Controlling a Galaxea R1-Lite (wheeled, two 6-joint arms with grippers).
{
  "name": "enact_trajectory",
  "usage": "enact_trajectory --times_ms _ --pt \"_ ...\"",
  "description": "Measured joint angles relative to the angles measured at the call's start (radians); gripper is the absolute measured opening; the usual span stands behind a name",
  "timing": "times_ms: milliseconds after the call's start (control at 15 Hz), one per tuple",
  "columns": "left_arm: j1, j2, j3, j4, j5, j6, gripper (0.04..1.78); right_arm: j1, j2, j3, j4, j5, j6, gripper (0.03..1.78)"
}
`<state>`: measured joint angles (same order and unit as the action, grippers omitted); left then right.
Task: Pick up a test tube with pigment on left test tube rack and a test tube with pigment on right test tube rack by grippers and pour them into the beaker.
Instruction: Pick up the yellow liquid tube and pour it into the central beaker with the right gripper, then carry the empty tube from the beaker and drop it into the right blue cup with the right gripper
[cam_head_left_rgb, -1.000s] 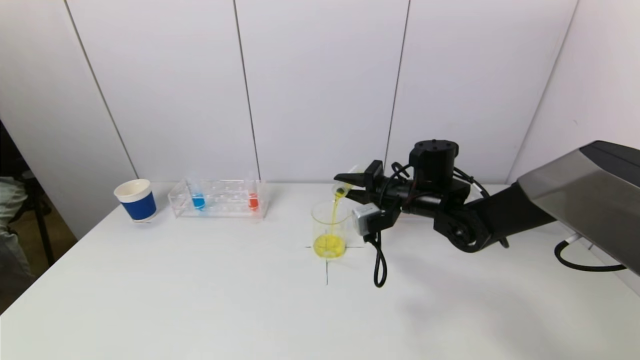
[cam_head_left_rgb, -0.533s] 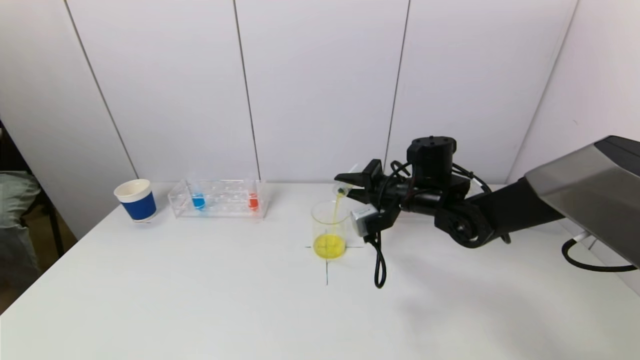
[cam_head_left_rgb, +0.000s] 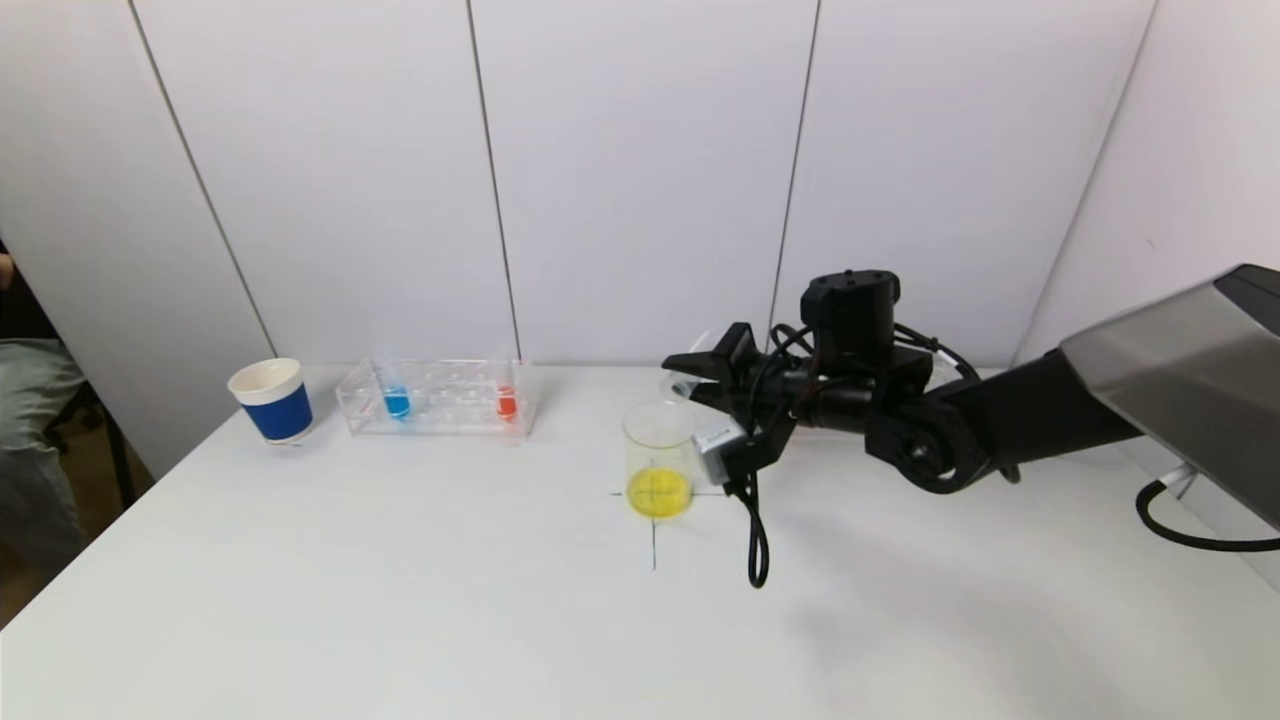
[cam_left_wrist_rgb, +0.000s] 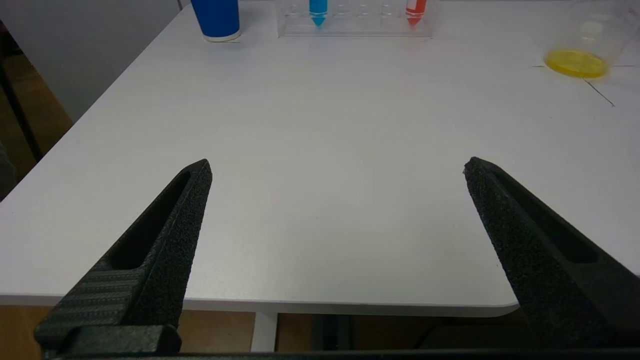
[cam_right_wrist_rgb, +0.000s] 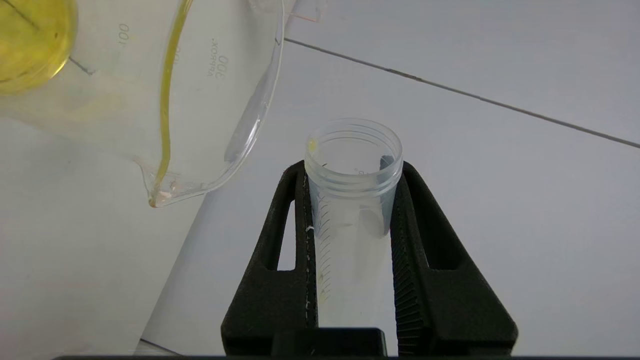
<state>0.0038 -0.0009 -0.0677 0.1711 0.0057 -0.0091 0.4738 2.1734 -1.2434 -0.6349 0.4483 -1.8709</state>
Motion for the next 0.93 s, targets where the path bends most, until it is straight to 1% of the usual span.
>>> enact_trajectory --times_ms 67,200,533,667,733,800,933 --pt "0.0 0.0 0.0 0.0 0.0 0.0 1.76 0.002 -0.003 0.0 0.005 -0.011 -0.011 0.48" --pt "0.0 0.0 0.0 0.0 0.0 0.0 1.76 0.005 -0.008 -0.001 0.015 -0.017 -0.024 0.48" --pt "0.0 0.0 0.0 0.0 0.0 0.0 1.76 0.009 -0.013 -0.001 0.016 -0.026 -0.024 0.48" --pt "0.0 0.0 0.0 0.0 0.0 0.0 1.76 0.011 -0.015 0.0 0.015 -0.025 -0.013 0.48" --pt "0.0 0.0 0.0 0.0 0.0 0.0 1.76 0.013 -0.015 0.0 0.011 -0.023 0.001 0.48" --pt "0.0 0.0 0.0 0.0 0.0 0.0 1.76 0.012 -0.015 0.0 0.005 -0.022 0.031 0.48" --pt "0.0 0.0 0.0 0.0 0.0 0.001 1.76 0.013 -0.014 -0.007 -0.027 -0.021 0.138 0.48"
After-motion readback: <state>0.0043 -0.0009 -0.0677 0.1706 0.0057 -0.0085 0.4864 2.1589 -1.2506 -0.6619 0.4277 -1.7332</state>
